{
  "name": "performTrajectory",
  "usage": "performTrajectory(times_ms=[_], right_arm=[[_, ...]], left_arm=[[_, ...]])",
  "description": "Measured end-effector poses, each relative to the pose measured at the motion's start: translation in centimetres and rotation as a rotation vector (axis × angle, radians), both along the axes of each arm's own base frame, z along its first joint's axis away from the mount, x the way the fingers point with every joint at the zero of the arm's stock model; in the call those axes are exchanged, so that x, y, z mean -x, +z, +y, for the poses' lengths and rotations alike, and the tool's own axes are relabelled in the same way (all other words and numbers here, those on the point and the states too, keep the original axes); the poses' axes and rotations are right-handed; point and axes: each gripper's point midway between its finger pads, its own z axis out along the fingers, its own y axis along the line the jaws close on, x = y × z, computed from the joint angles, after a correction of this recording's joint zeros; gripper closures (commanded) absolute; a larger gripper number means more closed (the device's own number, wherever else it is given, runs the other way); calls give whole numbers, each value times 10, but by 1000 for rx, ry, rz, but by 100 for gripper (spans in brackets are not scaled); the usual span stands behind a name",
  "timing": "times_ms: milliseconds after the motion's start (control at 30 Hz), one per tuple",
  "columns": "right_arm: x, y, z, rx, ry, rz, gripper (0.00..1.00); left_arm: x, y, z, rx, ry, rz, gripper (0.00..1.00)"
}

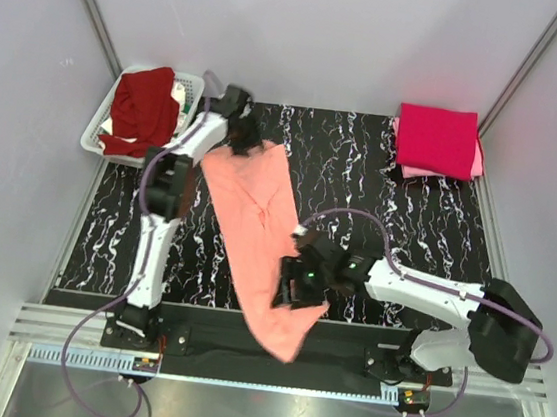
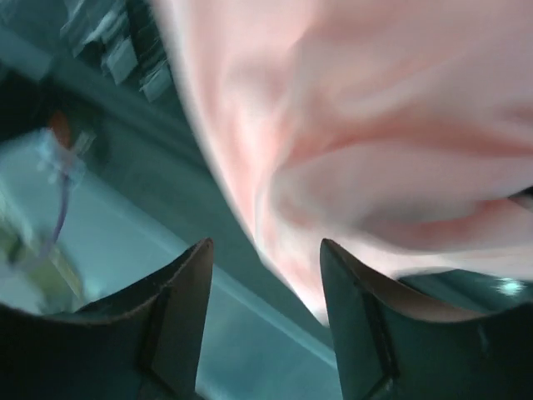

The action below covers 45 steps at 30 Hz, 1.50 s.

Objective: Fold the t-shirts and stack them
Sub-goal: Fold the tshirt

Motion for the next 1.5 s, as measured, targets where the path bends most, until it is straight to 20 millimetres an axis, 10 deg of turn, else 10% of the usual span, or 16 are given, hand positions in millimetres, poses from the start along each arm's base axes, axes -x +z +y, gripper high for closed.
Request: performTrajectory(times_ms=[133, 267, 400, 567, 667, 967, 1333, 1500], right_arm=[[43, 73, 69, -166, 192, -39, 27], [15, 142, 74, -241, 129, -179, 21], [-21, 166, 53, -194, 30, -277, 21], [-92, 140, 18, -16, -103, -307, 25], [-141, 113, 1, 76, -156, -283, 30], [-272, 44, -12, 114, -203, -184, 32], [-330, -39, 39, 72, -116, -115, 34], [-340, -39, 47, 38, -107, -131, 45]], left_arm=[[-62, 49, -94, 132, -224, -234, 9], [4, 95, -158, 205, -415, -278, 1], [56, 173, -144, 219, -461, -340, 1], [66, 260, -57, 121, -308, -509, 2], [109, 246, -15, 52, -240, -466, 3], [254, 145, 28, -34, -253, -209, 4], [310, 63, 51, -30, -133, -69, 12], [315, 19, 55, -65, -88, 56, 17]])
